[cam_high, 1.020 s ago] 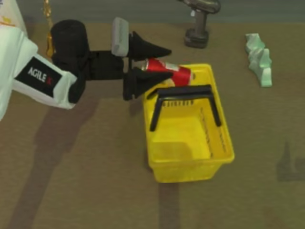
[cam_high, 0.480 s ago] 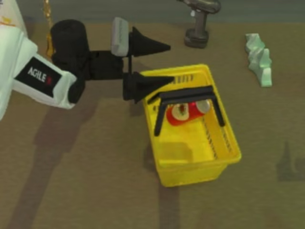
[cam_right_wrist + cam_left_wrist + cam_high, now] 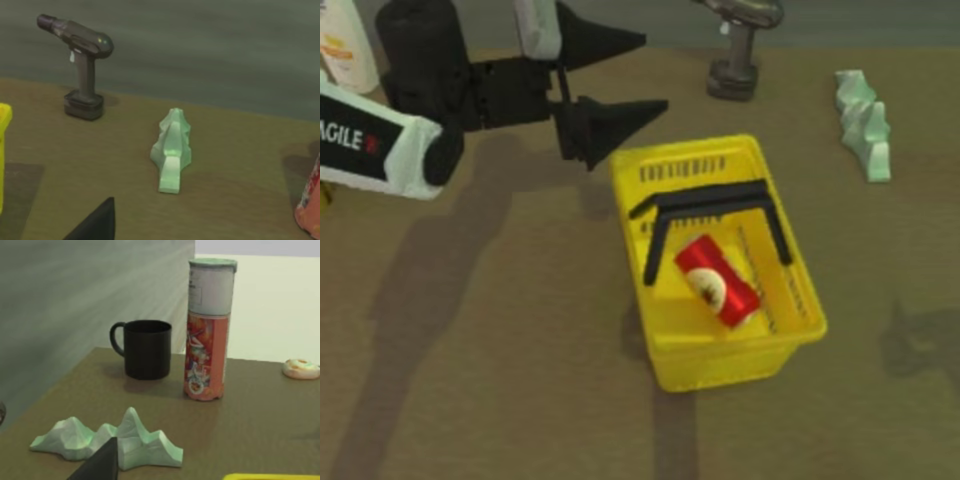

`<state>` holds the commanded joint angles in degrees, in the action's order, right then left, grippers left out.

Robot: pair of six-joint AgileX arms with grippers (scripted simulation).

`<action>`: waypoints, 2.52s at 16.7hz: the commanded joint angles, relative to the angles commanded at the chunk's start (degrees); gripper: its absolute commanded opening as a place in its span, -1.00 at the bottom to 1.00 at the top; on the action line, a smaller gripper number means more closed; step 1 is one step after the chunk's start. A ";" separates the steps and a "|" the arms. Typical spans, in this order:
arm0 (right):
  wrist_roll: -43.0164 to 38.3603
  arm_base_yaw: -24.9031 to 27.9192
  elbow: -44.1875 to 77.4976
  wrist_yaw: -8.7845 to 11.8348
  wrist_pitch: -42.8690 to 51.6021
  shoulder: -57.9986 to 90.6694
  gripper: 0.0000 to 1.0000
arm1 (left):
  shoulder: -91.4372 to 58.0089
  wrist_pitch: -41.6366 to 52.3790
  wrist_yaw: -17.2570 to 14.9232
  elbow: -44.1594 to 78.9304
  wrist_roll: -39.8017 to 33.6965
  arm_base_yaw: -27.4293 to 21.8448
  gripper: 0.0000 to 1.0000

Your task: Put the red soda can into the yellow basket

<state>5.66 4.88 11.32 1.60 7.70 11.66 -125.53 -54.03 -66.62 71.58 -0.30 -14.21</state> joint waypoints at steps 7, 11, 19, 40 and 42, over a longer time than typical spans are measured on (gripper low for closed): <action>15.62 10.13 32.53 0.76 21.86 33.16 1.00 | 33.94 13.57 18.23 -14.21 -5.06 5.91 1.00; 26.38 16.08 55.28 0.12 37.15 56.34 1.00 | 58.84 24.90 31.42 -27.98 -6.56 9.30 1.00; 46.33 26.85 97.02 -1.37 65.39 99.11 1.00 | 105.51 46.11 55.40 -57.58 -3.76 13.92 1.00; 56.21 32.50 111.17 -1.82 74.01 119.11 1.00 | 125.53 54.03 66.62 -71.58 0.30 15.35 1.00; 56.21 32.50 111.17 -1.82 74.01 119.11 1.00 | 125.53 54.03 66.62 -71.58 0.30 15.35 1.00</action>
<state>61.87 37.39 122.49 -0.22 81.72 130.77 0.00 0.00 0.00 0.00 0.00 1.15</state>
